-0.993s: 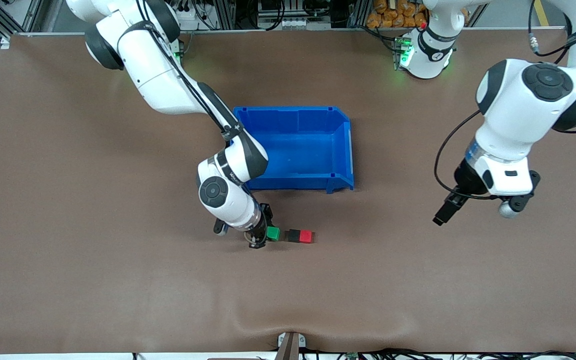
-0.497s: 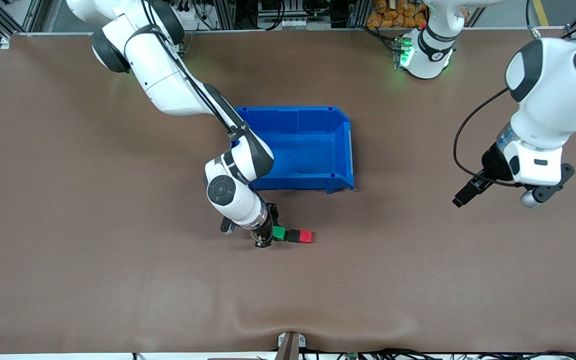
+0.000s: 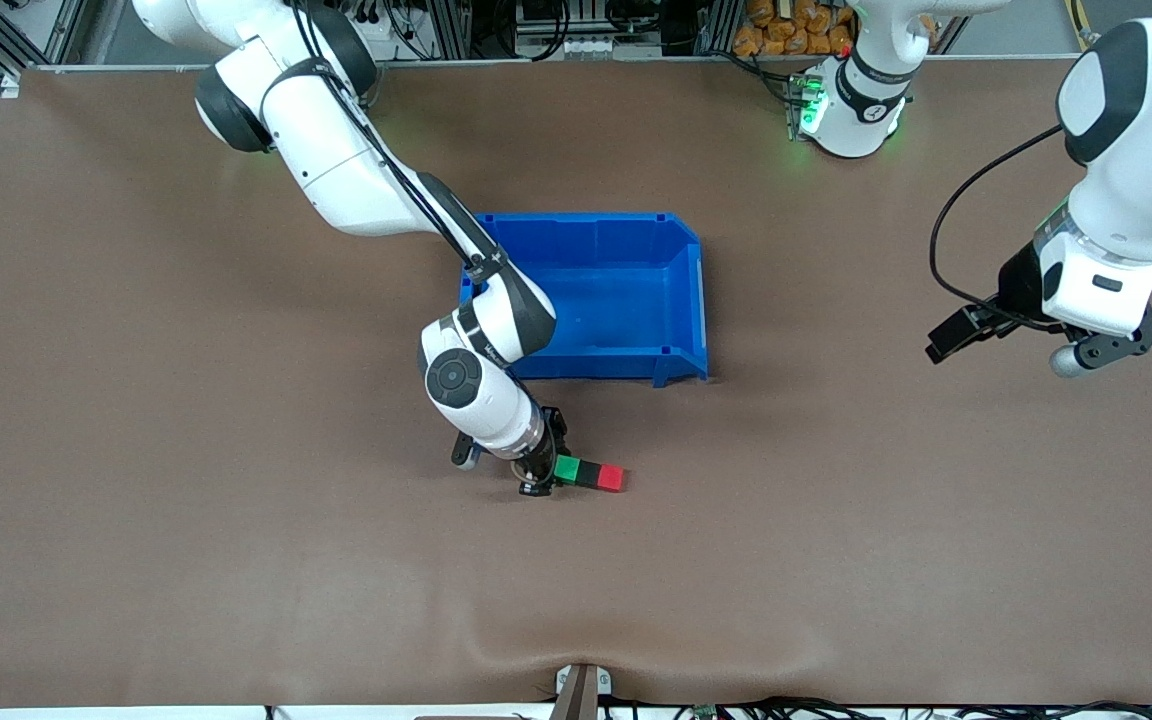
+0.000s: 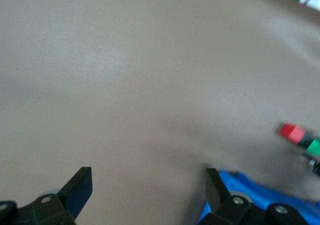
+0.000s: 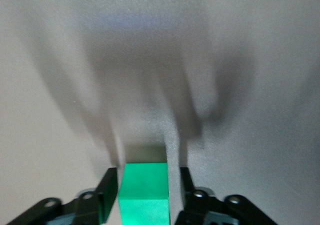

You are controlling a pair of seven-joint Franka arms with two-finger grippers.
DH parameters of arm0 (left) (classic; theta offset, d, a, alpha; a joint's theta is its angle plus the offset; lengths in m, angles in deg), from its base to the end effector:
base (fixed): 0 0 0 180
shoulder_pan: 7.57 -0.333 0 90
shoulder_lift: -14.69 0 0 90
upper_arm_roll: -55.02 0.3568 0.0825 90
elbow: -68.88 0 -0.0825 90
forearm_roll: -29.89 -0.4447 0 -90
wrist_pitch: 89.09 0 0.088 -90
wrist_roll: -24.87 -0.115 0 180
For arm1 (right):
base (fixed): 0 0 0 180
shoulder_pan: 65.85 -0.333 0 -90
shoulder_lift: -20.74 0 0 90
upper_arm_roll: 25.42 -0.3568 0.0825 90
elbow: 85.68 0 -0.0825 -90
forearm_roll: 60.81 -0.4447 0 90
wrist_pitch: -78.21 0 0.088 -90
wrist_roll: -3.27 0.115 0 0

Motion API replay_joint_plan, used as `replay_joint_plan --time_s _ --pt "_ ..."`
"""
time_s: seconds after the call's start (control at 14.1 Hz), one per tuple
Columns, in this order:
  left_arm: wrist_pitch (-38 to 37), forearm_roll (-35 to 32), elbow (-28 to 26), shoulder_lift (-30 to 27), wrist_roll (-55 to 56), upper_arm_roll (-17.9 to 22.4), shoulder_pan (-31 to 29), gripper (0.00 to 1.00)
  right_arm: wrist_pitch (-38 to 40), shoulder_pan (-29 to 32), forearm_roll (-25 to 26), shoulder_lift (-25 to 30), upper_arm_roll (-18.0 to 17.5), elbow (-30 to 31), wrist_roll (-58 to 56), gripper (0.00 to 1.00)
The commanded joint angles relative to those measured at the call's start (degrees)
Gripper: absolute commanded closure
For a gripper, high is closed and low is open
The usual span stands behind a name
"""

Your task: Attach green and red cubes to black cube

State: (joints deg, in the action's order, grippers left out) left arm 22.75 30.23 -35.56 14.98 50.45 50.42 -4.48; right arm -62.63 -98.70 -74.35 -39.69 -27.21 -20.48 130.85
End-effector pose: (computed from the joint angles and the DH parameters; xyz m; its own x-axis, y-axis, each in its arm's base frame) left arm 0.6311 -0.0856 0.5529 0.9444 0.3102 0.1090 0.3054 -0.9504 0.0590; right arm 0.7251 0.4911 0.1578 -0.2112 -0.9242 -0.3181 -0.9687 0.2413 -0.0581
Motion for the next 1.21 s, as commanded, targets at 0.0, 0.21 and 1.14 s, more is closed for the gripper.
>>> replay_joint_plan --time_s 0.0,0.21,1.14 --pt "-5.90 1.15 0.72 -2.49 -9.55 1.17 0.60 0.00 1.44 -0.45 -0.35 -0.83 0.47 -1.92 0.56 0.00" --pt "-12.76 1.06 4.41 -2.40 -20.80 2.21 0.25 0.00 3.71 0.86 -0.53 0.75 0.47 -1.83 0.30 0.00" --pt "-25.62 -3.42 14.88 -0.21 -26.82 0.55 3.32 0.00 21.81 9.47 -0.44 9.36 0.91 -2.09 -13.48 0.00"
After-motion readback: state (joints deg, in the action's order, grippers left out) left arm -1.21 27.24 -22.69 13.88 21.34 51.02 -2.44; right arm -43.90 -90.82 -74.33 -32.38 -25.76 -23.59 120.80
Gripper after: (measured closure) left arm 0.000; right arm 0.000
